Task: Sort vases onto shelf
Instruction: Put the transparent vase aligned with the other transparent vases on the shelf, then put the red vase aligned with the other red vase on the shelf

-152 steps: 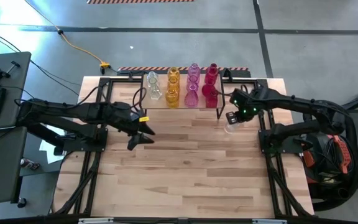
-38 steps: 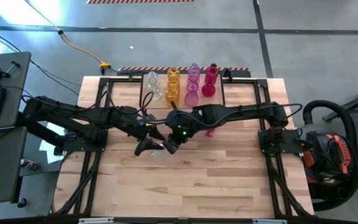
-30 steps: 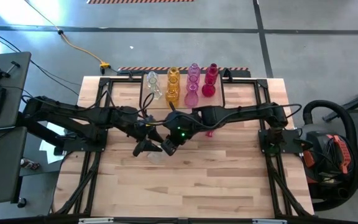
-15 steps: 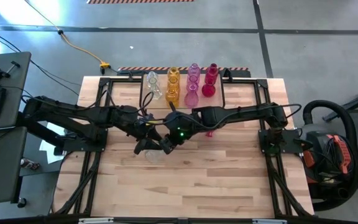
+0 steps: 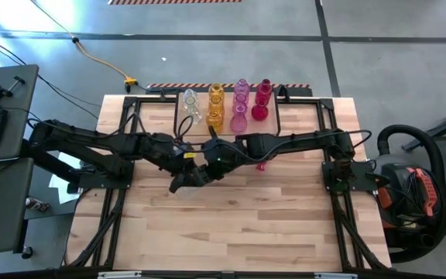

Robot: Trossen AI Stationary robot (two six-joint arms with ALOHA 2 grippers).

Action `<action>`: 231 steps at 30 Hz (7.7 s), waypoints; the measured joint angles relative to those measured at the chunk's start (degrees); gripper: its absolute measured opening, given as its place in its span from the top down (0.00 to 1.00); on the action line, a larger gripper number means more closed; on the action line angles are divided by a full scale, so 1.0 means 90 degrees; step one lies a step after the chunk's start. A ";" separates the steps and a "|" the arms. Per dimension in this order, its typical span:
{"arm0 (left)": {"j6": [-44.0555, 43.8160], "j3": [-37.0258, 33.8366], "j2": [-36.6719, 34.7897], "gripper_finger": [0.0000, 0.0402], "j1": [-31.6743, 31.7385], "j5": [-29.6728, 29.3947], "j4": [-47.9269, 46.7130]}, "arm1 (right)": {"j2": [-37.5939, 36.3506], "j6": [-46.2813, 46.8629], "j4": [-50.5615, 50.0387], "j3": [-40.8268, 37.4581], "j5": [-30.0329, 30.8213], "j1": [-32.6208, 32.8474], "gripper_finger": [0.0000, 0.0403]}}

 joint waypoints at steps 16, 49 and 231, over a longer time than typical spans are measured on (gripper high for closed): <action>0.0088 -0.0005 0.0011 0.56 -0.0006 -0.0036 -0.0064 | 0.0005 0.0051 -0.0158 0.0001 0.0022 -0.0081 0.99; 0.0249 -0.0017 -0.0006 0.58 -0.0004 -0.0047 -0.0125 | 0.0005 -0.0125 -0.0158 0.0010 -0.0013 -0.0153 0.84; 0.2165 -0.5048 -0.6524 0.95 -0.0455 -0.2271 0.0750 | -0.3900 0.4318 -0.2150 -0.4913 0.2944 0.0843 0.92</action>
